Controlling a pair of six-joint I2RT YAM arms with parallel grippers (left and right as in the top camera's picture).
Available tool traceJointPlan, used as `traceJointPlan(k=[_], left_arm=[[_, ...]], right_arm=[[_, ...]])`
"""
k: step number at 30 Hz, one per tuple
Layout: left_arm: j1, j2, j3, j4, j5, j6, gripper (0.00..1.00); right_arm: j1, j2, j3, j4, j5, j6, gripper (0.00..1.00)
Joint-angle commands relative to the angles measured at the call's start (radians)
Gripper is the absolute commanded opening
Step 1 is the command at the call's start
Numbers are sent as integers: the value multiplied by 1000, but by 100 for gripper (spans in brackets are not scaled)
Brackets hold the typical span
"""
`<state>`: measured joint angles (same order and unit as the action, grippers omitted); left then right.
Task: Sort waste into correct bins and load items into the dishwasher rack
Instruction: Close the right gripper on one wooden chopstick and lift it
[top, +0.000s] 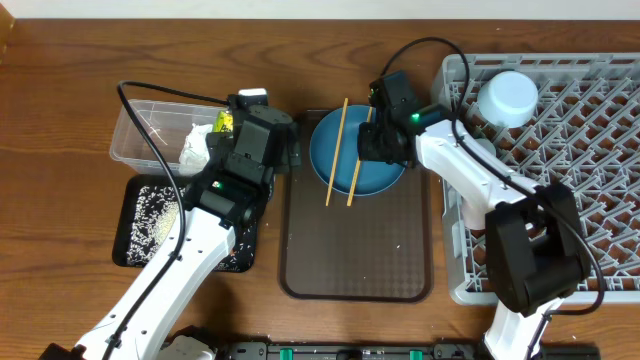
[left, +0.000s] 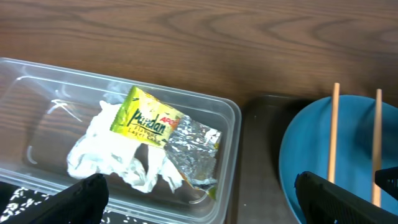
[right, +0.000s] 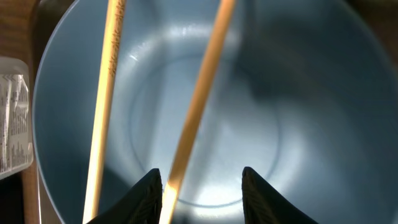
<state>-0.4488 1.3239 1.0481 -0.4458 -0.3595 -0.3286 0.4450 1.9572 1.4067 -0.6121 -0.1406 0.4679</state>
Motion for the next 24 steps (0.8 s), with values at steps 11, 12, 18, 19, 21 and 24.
traceJointPlan(k=[11, 12, 18, 19, 21, 24], left_arm=[[0, -5, 1, -3, -46, 21, 99], [0, -5, 1, -3, -46, 21, 99], [0, -5, 1, -3, -46, 21, 99], [0, -5, 1, -3, -46, 21, 99], [0, -5, 1, -3, -46, 21, 99], [0, -5, 1, -3, -46, 21, 98]], right_arm=[[36, 54, -3, 47, 10, 37, 15], [36, 54, -3, 47, 10, 37, 5], [29, 44, -2, 51, 9, 27, 1], [26, 36, -2, 49, 5, 24, 1], [19, 15, -2, 44, 3, 19, 1], [4, -42, -1, 33, 2, -9, 1]])
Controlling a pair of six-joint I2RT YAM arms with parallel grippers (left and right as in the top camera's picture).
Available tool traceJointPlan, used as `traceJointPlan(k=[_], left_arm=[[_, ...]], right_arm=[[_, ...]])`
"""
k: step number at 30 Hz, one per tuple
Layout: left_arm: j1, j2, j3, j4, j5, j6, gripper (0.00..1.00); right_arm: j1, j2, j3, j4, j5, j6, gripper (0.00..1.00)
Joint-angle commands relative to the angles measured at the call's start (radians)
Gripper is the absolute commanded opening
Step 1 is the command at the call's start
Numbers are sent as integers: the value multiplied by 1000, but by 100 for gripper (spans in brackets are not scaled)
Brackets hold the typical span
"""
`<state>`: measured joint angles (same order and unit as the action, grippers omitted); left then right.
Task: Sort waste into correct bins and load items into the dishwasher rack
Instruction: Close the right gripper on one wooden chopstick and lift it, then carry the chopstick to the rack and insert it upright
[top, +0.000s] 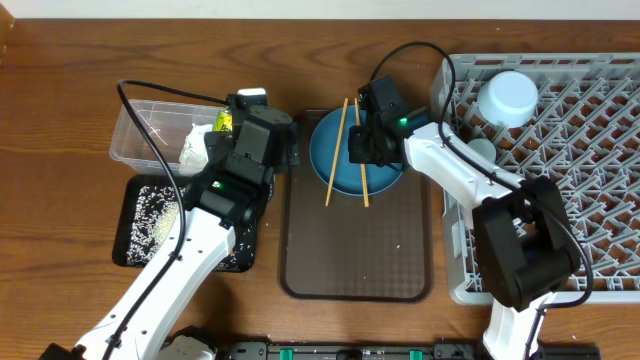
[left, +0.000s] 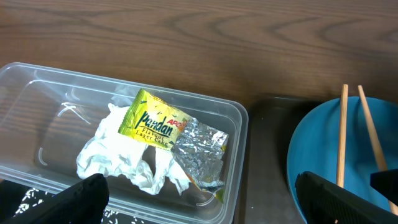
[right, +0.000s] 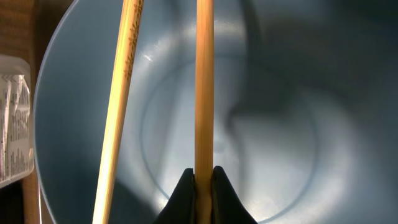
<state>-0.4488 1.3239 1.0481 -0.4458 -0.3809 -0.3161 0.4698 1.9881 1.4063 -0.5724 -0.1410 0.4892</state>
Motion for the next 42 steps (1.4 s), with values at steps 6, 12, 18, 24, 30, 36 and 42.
traceJointPlan(k=[6, 12, 18, 24, 30, 36, 42], left_arm=[[0, -5, 1, -3, -24, 9, 99], [0, -5, 1, -3, -24, 9, 98], [0, -5, 1, -3, -24, 9, 99], [0, -5, 1, -3, -24, 9, 99], [0, -5, 1, -3, -24, 9, 99], [0, -5, 1, -3, -24, 9, 99], [0, -5, 1, -3, -24, 9, 98]], right_arm=[[-66, -253, -1, -136, 2, -117, 1], [-182, -451, -1, -375, 6, -300, 1], [-383, -594, -1, -584, 216, -379, 1], [-509, -595, -10, -684, 348, -432, 1], [-523, -583, -101, -632, 354, -643, 1], [-523, -574, -232, -525, 367, -817, 1], [-525, -572, -301, -442, 435, -846, 1]])
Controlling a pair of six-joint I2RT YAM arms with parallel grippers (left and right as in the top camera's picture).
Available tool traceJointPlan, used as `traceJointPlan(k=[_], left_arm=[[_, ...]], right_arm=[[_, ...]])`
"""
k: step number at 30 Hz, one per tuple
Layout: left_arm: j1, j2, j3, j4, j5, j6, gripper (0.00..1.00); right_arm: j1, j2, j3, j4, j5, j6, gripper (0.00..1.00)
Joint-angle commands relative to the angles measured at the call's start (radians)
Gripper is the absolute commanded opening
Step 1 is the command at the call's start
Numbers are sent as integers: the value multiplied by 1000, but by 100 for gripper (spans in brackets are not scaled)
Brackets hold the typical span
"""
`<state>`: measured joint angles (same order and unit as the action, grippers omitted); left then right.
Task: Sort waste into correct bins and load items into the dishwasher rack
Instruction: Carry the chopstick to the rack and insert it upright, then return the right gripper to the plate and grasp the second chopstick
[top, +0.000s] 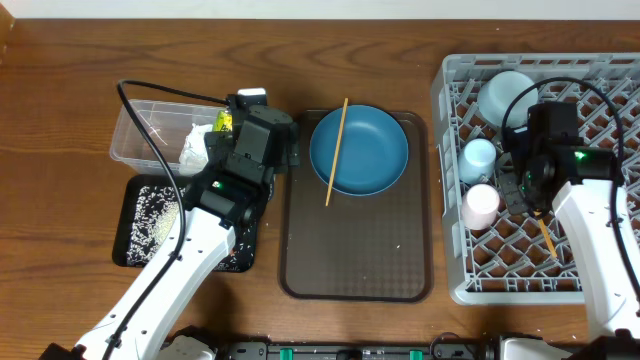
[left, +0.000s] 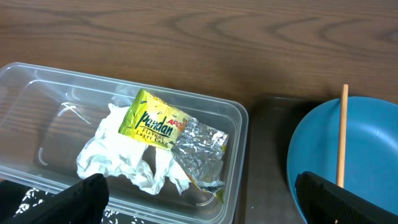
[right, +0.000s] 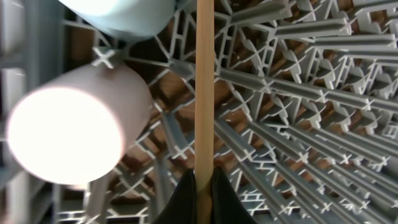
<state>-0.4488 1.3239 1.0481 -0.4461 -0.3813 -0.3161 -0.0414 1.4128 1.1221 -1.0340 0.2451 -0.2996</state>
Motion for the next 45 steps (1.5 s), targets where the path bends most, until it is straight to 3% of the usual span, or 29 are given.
traceJointPlan(k=[1, 20, 25, 33, 39, 43, 45], left_arm=[[0, -5, 1, -2, -24, 9, 99], [0, -5, 1, -3, -24, 9, 98], [0, -5, 1, -3, -24, 9, 99], [0, -5, 1, -2, -24, 9, 99], [0, -5, 1, -2, -24, 9, 98], [0, -5, 1, -2, -24, 9, 98], [0, -5, 1, -2, -24, 9, 99]], right_arm=[[-17, 3, -23, 31, 51, -57, 1], [-83, 8, -89, 127, -2, -29, 1], [-83, 8, -89, 130, -2, -18, 20], [-85, 8, -89, 135, -2, 1, 8], [-82, -8, -41, 151, -55, 190, 11], [-81, -38, 56, 122, -356, 435, 8], [-77, -50, 72, 131, -517, 494, 17]])
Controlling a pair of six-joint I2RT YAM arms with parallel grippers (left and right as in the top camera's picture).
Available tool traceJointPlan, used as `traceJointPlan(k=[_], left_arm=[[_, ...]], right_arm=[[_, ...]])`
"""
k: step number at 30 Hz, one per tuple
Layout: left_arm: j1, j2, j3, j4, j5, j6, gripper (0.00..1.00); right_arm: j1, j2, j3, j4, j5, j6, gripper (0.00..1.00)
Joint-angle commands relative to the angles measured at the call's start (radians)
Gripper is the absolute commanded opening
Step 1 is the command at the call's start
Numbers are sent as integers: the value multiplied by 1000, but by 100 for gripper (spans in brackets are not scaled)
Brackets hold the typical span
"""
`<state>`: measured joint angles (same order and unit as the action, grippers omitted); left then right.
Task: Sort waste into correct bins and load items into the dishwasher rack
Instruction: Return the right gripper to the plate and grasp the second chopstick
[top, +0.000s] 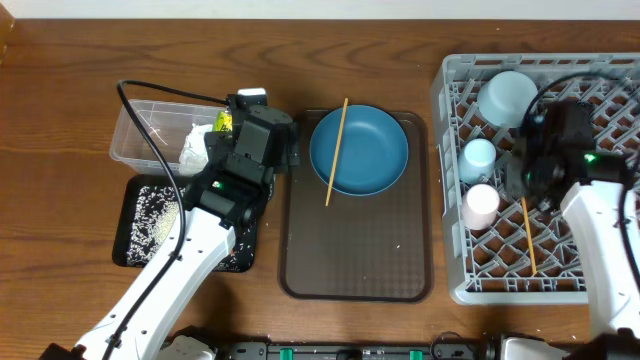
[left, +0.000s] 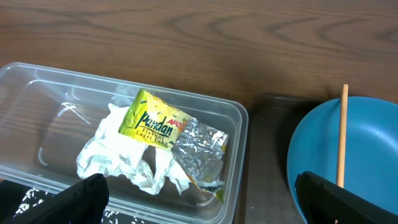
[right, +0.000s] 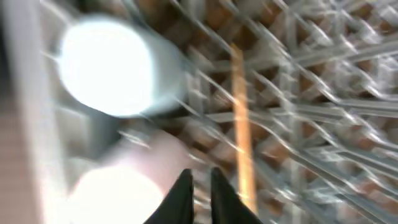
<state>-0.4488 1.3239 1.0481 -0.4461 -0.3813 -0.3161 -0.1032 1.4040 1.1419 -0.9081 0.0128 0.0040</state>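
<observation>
One wooden chopstick (top: 336, 150) rests across the blue bowl (top: 375, 150) on the brown tray (top: 355, 250). A second chopstick (top: 527, 235) lies in the grey dishwasher rack (top: 450, 290). In the blurred right wrist view it (right: 241, 124) is just right of my right gripper (right: 200, 180), whose jaws stand a narrow gap apart with nothing between them. My left gripper (left: 199, 186) hangs wide open and empty over the clear bin (left: 37, 81), left of the bowl (left: 367, 149).
The clear bin holds crumpled tissue (left: 124, 162), a yellow wrapper (left: 152, 121) and foil. A black tray of rice (top: 150, 215) lies in front of it. The rack's left side holds a white bowl (top: 505, 95), a pale blue cup (top: 480, 155) and a pink cup (top: 481, 205).
My right gripper let go of the chopstick, which now lies flat in the rack beside the pink cup. The gripper has shifted slightly. My left arm has not moved.
Two chopsticks lay across the blue bowl, with my right gripper open around one. Then it was shut on that chopstick at the bowl. Later it held the chopstick over the rack. Now the chopstick lies in the rack and one stays on the bowl.
</observation>
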Motion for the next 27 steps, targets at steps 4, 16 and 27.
traceJointPlan(k=[4, 16, 27], left_arm=[[0, -5, 1, -2, -24, 9, 99], [0, -5, 1, -3, -24, 9, 99], [0, -5, 1, -2, -24, 9, 99]], right_arm=[[25, -43, 40, 80, -462, 301, 27], [349, 61, 6, 301, -330, 494, 43], [563, 345, 6, 650, -252, 602, 49]])
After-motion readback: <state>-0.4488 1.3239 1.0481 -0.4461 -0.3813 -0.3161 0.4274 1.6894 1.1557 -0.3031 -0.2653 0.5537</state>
